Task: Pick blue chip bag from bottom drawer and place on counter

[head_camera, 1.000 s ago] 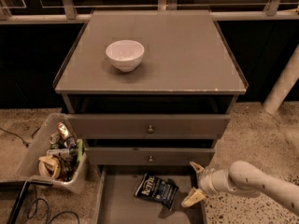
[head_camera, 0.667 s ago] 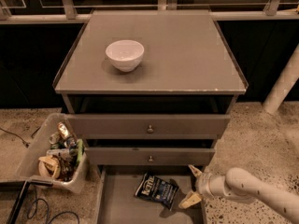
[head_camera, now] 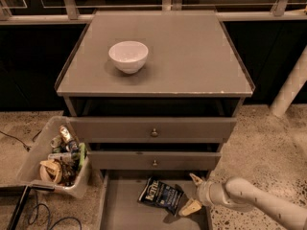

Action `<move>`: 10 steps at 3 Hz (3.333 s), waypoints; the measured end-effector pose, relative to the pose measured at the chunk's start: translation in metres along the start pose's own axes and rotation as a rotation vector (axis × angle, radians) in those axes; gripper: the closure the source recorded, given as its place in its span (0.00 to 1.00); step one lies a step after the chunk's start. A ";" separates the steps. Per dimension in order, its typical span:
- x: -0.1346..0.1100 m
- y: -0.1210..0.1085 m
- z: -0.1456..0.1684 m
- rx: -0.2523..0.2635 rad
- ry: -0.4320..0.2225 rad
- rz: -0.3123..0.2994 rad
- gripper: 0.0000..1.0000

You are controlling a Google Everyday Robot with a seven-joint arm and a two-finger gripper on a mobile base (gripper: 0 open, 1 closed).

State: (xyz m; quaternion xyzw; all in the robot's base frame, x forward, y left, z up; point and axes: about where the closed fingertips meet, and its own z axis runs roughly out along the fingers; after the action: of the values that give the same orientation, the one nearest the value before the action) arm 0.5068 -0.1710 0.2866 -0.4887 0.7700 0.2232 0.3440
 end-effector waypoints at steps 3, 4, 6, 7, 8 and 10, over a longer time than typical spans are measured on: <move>0.052 0.014 0.088 0.008 0.098 0.138 0.00; 0.061 0.013 0.103 0.034 0.097 0.151 0.00; 0.076 0.008 0.147 0.091 0.059 0.139 0.00; 0.090 0.009 0.167 0.104 0.065 0.131 0.00; 0.091 0.009 0.168 0.104 0.065 0.133 0.19; 0.091 0.009 0.168 0.104 0.065 0.133 0.65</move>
Offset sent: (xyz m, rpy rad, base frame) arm 0.0000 0.0370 -0.1149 -0.0534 0.1767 -0.1140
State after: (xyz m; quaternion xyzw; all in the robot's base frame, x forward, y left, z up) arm 0.5250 -0.1075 0.1075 -0.4250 0.8221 0.1892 0.3282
